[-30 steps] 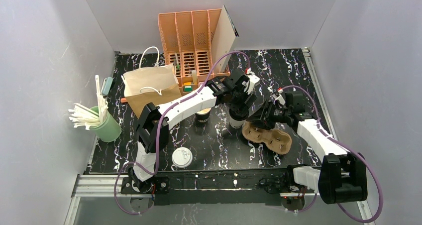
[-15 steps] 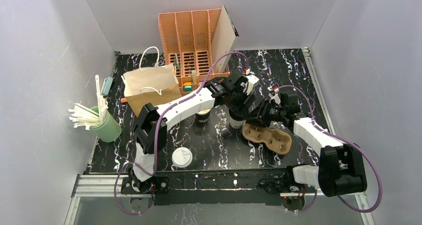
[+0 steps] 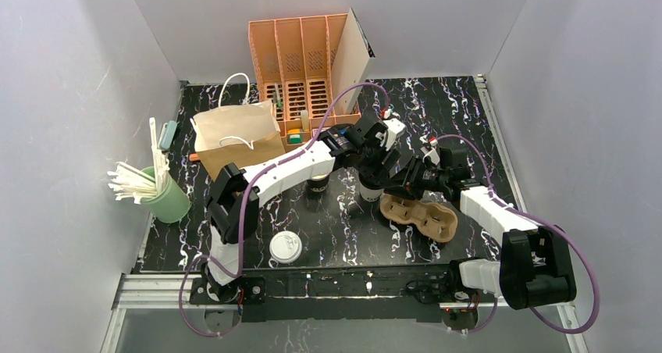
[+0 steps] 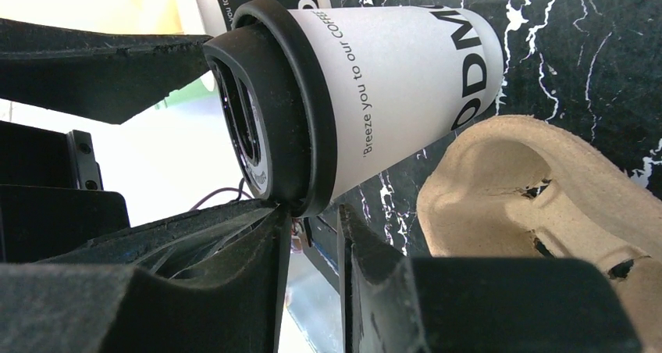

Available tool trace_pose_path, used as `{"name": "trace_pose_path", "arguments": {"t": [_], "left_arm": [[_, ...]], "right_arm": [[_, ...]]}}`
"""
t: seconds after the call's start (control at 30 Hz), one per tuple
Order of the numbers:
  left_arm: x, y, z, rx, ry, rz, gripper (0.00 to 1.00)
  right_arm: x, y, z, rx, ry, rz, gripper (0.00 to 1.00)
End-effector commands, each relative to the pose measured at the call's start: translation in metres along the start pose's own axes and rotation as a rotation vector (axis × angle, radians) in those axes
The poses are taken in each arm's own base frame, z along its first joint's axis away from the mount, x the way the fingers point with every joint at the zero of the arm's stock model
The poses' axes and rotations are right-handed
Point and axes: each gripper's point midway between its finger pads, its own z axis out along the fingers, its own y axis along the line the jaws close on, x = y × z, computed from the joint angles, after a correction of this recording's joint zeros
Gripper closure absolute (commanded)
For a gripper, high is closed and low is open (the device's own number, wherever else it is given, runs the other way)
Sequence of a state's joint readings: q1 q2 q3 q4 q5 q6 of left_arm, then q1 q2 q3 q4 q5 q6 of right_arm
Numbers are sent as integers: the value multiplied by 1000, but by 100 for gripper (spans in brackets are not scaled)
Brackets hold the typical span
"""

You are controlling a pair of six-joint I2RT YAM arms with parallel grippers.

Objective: Pack the takeout coffee
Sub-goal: Close the cup lid on the coffee cup.

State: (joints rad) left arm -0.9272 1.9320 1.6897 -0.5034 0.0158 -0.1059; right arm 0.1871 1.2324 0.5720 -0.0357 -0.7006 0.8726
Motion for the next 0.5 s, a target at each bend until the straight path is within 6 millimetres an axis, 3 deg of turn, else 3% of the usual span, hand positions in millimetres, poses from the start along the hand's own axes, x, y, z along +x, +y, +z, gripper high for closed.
{"name": "trace_pose_path", "arguments": {"t": [0.0, 0.47], "left_arm": [[53, 12, -2, -64, 172, 29, 49], [65, 14, 1, -71, 189, 33, 50]], "right_arm": [[8, -53, 6, 197, -31, 61, 68], [21, -88, 15, 271, -16, 87, 72]]}}
